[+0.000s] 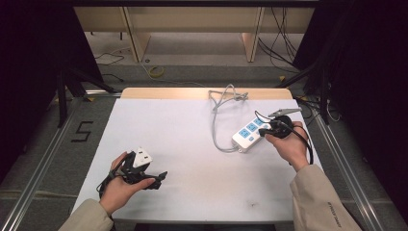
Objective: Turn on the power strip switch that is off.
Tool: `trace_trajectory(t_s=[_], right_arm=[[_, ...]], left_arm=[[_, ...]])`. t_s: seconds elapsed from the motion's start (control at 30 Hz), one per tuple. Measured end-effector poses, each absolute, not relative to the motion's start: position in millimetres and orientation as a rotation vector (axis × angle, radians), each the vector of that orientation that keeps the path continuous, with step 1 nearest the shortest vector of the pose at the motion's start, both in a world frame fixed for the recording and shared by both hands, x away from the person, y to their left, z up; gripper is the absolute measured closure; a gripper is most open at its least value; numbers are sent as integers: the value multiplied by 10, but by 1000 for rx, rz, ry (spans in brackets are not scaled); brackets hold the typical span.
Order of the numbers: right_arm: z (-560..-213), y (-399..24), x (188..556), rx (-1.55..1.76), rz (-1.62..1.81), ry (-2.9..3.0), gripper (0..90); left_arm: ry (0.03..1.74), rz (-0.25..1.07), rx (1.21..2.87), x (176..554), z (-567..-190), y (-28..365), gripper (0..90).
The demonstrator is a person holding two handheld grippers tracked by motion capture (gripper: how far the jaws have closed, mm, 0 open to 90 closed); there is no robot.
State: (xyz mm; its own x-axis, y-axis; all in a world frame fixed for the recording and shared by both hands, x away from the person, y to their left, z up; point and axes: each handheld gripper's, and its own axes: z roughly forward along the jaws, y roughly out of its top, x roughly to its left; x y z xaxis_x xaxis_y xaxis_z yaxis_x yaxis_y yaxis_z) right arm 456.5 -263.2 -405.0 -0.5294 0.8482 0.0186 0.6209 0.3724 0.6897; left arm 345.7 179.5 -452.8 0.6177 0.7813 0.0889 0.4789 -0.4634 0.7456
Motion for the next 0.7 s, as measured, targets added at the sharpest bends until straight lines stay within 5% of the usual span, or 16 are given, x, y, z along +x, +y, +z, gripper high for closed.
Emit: trace_trajectory(t_s=[0.7], right_arm=[[-4044,-2591,4685,1293,918,2307,900]], left_arm=[[986,557,2144,3459,-4528,1793,114]])
